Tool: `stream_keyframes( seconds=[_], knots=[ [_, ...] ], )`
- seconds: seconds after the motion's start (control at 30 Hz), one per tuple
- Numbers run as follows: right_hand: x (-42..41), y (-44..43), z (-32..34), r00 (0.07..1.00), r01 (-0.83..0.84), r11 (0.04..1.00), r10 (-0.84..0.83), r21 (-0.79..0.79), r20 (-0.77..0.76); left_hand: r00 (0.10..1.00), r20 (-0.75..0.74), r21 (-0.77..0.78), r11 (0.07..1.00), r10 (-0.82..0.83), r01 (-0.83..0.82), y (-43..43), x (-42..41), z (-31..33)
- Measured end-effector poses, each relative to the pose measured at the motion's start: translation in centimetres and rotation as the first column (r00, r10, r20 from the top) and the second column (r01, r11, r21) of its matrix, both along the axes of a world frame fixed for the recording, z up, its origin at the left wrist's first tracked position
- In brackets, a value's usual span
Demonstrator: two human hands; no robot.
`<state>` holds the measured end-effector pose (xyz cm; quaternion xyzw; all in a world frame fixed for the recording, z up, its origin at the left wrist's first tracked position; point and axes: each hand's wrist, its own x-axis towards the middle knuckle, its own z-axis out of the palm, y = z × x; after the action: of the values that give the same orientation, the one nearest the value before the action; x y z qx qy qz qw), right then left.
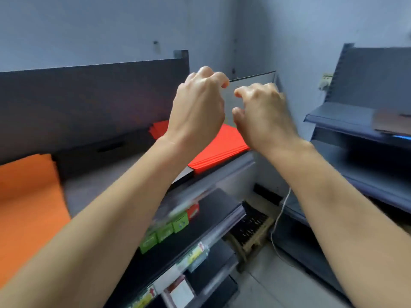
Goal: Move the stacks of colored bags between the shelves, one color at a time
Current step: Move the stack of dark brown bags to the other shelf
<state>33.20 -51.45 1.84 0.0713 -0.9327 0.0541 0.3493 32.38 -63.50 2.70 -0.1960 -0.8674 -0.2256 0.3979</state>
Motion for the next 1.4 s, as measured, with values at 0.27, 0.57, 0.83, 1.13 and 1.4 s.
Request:
stream_keyframes(
  seconds=[0.27, 0.57, 0.83, 1.13, 1.4],
  knots=[
    [1.3, 17.3, -0.3, 0.928, 0.371, 0.928, -0.370, -0.028, 0.030, 0.931, 0.065, -0.010, 0.933, -0.359, 0.361, 18.2, -3.8, -1.0],
    [1.4, 29.4, -2.0, 0.735, 0.676, 0.736, -0.668, -0.040, 0.116, 0.792, 0.140, -0.047, 0.795, -0.594, 0.605, 32.4, -8.0, -2.7],
    [-5.0, 36.2, -1.0, 0.646, 0.762, 0.642, -0.750, -0.080, 0.142, 0.735, 0.164, -0.010, 0.744, -0.658, 0.668, 40.3, -16.0, -2.3],
    [-10.3, 42.6, -2.5, 0.603, 0.797, 0.592, -0.771, -0.119, 0.207, 0.699, 0.246, 0.002, 0.721, -0.672, 0.693, 47.3, -22.7, -4.4],
    [-13.2, 51.0, -5.3, 0.594, 0.804, 0.559, -0.737, -0.202, 0.323, 0.714, 0.386, -0.059, 0.756, -0.585, 0.652, 54.4, -26.7, -8.0]
  ],
)
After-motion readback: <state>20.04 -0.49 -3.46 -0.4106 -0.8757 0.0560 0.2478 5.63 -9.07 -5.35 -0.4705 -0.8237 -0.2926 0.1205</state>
